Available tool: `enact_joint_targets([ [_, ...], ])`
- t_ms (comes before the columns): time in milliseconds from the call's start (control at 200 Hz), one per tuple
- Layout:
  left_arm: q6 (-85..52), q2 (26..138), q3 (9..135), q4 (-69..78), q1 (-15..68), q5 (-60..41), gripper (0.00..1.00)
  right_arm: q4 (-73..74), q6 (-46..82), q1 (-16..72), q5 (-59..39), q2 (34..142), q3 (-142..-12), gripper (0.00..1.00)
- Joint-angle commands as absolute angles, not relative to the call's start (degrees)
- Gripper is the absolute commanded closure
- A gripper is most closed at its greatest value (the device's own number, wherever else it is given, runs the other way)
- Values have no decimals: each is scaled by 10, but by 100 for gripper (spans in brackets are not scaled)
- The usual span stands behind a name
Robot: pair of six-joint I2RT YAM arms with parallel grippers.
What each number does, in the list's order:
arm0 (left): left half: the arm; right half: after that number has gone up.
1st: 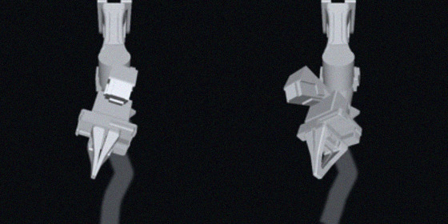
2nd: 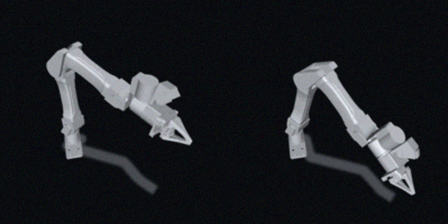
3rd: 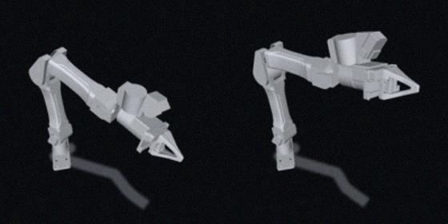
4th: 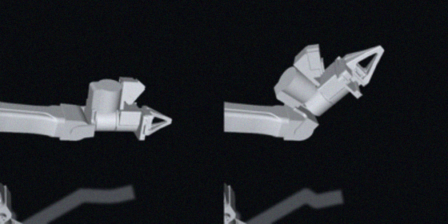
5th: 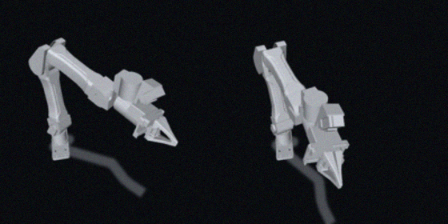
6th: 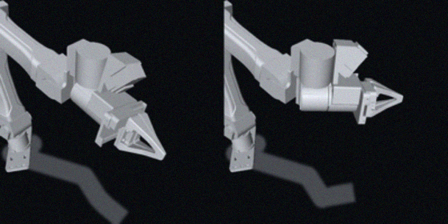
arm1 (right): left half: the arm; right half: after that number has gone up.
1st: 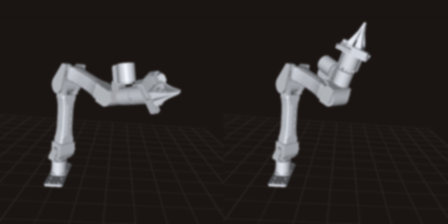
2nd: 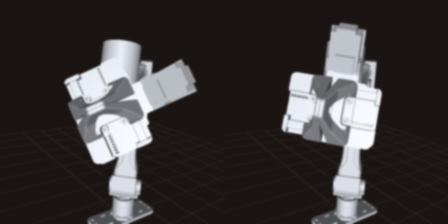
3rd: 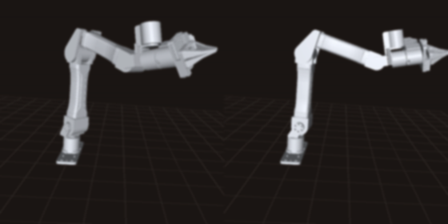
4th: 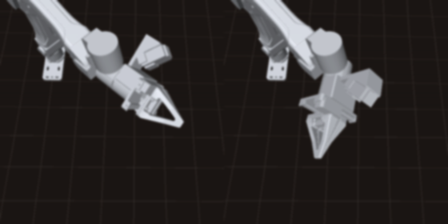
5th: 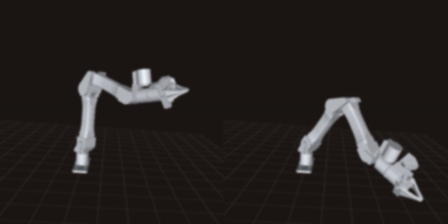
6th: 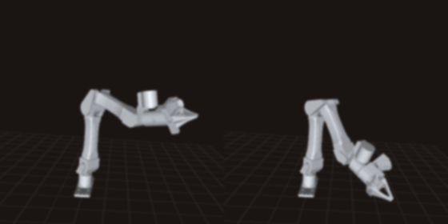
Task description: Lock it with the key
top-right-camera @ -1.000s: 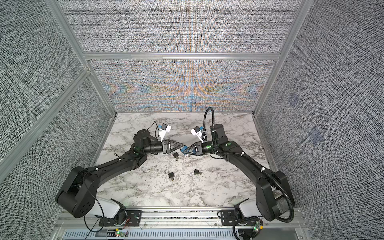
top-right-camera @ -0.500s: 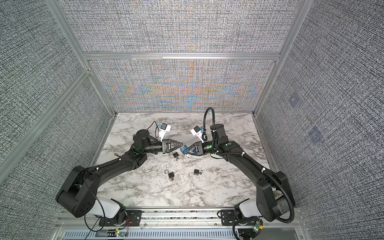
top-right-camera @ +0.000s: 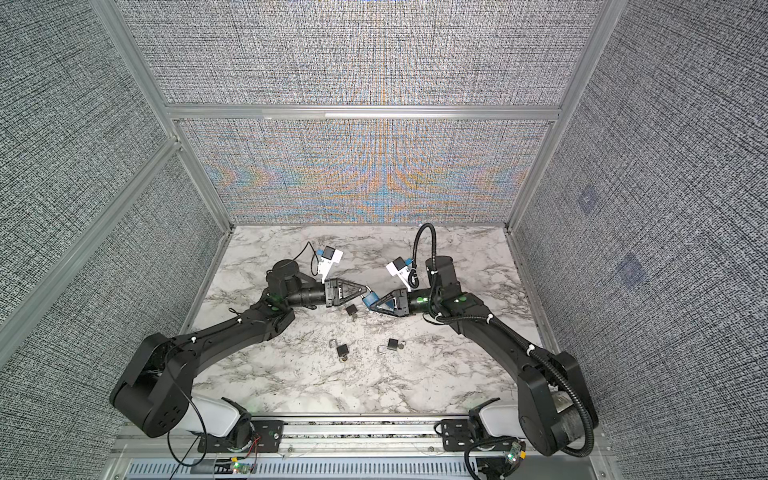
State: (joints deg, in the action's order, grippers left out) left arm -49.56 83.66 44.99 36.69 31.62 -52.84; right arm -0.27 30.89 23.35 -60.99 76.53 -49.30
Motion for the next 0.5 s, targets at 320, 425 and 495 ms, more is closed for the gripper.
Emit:
enact_joint_targets([
  [320, -474, 815, 461, 356, 312, -521, 100, 0, 307, 233, -600, 756, -490, 79],
  [425, -475, 815, 460, 355, 311, -521, 100, -2, 307, 232, -599, 755, -490, 85],
  [495, -475, 813, 460, 356, 311, -521, 100, -3, 306, 232, -599, 755, -490, 86],
])
